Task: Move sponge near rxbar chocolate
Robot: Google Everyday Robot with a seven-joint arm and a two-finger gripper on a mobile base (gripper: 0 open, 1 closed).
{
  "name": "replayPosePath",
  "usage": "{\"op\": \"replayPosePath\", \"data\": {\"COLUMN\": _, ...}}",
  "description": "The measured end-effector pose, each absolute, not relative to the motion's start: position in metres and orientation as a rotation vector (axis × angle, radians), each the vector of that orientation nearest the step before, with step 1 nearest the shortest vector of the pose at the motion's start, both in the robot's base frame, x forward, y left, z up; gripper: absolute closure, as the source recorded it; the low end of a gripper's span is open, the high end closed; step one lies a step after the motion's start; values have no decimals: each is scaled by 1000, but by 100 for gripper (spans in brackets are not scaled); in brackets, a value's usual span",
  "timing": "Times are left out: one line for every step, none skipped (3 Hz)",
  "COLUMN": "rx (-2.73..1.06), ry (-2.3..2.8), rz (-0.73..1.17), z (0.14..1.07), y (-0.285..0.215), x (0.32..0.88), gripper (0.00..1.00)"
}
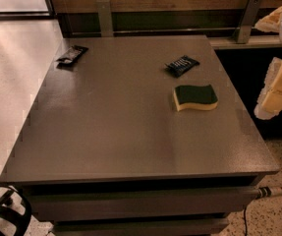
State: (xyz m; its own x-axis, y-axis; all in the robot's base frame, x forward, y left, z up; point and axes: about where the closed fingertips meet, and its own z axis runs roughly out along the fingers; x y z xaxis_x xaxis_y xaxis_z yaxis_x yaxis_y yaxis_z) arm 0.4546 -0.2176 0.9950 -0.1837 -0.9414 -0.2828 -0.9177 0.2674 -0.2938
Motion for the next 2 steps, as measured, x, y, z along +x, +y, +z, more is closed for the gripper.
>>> {"op": "replayPosePath", "data": {"rx": -1646, "ry": 2047, "rz": 43, "z": 994, "y": -234, "x": 483, "gripper": 0}}
{"op": "replayPosePath", "data": {"rx": -1595, "ry": 1921, "rz": 203, "z": 981, "y": -240, "x": 512, "gripper": 0}}
